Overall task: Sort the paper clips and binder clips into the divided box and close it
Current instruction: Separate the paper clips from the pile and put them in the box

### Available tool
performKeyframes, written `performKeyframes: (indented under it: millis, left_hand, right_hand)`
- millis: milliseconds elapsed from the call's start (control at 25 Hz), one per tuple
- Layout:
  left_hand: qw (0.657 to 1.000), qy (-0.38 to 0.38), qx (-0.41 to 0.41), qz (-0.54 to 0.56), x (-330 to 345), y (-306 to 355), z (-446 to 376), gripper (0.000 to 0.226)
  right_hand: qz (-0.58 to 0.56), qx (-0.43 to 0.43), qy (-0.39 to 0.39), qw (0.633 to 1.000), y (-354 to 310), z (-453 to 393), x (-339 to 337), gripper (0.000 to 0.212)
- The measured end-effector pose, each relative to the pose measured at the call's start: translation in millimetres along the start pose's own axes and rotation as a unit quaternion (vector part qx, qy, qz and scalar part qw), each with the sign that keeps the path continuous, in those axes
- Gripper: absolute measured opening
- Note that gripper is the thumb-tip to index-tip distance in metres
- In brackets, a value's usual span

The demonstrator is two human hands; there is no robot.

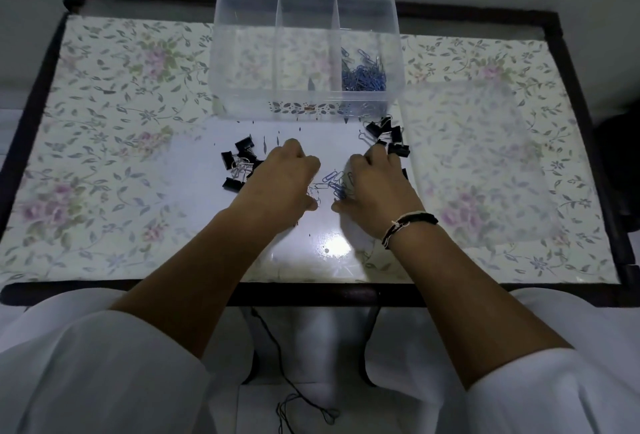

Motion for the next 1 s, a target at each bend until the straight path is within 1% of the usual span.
performKeyframes:
  millis: [80,160,240,320,400,520,640,760,840,920,1000]
  left_hand:
    - [1.0,-0.007,0.005,-0.016,-1,2,-3,0.039]
    - [0.999,-0.013,0.004,-0.03,-1,5,-7,0.036]
    - [0.999,-0.016,-0.001,-0.036,-1,10,-9,0.022]
    - [0.999,-0.023,-0.003,-0.037,0,12,-11,0.013]
    - [0.999,-0.032,-0.003,-0.027,0,12,-13,0.013]
    - [0.999,-0.05,-0.006,0.018,-3,10,-14,0.013]
    - [0.998,-0.049,-0.005,0.032,-10,8,-12,0.007]
    - [0.999,-0.025,0.003,0.038,-27,9,-10,0.003]
    - [0.998,0.008,-0.01,0.06,-45,9,-9,0.003]
    - [0.992,0.063,-0.027,0.107,-67,12,-16,0.005]
    - [0.982,0.128,-0.017,0.14,-88,23,-34,0.009]
  right_hand:
    - [0.006,-0.024,0.012,1.0,-2,-2,3,0.048]
    - [0.002,-0.056,0.044,0.997,-7,0,6,0.028]
    - [-0.009,-0.077,0.064,0.995,-11,3,6,0.015]
    - [-0.012,-0.082,0.063,0.995,-12,2,6,0.012]
    - [-0.011,-0.077,0.05,0.996,-14,-1,7,0.013]
    - [-0.024,-0.073,0.031,0.997,-14,-5,4,0.014]
    - [-0.115,-0.033,-0.005,0.993,-6,-6,-10,0.01]
    - [-0.186,0.004,-0.023,0.982,4,-6,-33,0.004]
    - [-0.273,0.028,-0.018,0.961,10,-6,-54,0.003]
    - [-0.355,0.045,0.021,0.934,17,-14,-79,0.007]
    - [-0.36,0.049,0.082,0.928,23,-31,-102,0.01]
Point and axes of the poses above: each hand's wrist, its own z-axis away from the middle knuckle, its own x-axis out of the palm, y = z × x, the point moved 3 cm from there along -z, towards the middle knuckle, and after that the axes turned 3 degrees about x, right-handed, at the moved point
